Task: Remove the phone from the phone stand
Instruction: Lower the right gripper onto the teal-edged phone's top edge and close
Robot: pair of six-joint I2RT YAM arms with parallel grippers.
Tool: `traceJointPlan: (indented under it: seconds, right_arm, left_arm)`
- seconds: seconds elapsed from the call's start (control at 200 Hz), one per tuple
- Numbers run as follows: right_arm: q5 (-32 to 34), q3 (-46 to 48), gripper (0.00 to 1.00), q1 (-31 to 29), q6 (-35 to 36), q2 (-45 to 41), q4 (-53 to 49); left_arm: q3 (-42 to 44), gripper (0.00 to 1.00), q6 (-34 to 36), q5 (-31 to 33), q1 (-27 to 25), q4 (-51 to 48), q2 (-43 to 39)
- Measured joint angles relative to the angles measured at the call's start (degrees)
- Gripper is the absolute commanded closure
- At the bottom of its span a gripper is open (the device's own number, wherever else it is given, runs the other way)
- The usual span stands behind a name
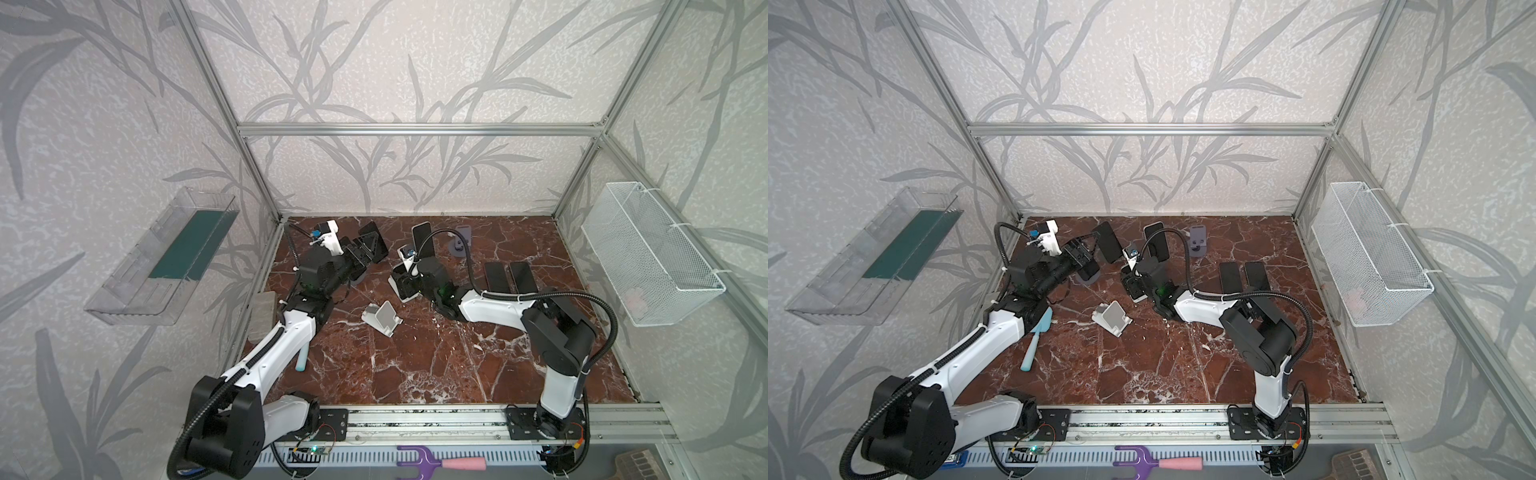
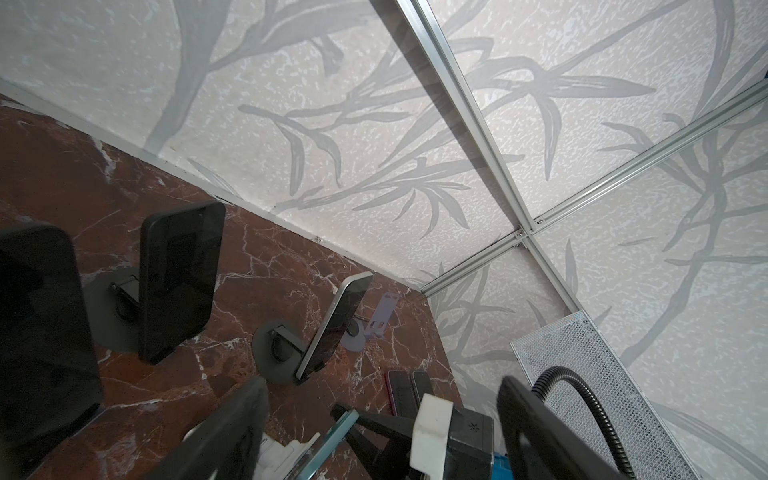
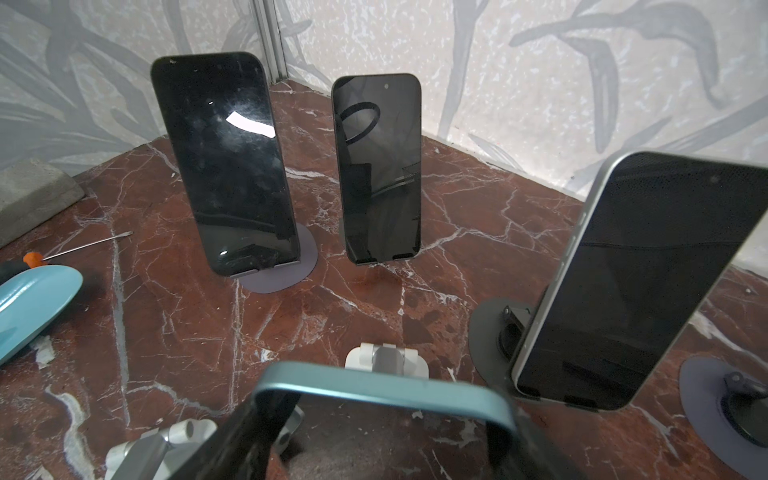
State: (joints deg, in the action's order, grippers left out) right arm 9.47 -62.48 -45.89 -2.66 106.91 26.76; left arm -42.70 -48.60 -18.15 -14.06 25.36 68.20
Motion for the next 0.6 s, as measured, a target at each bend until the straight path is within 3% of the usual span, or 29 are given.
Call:
traceJointPlan:
  seconds: [0.6]
  right_arm:
    - [1.01, 2.93, 0.34, -0.31, -0.72, -7.13, -0.92]
  left_arm:
    - [-0.02, 0.14, -0.13, -0.63, 0.0, 0.61, 0.0]
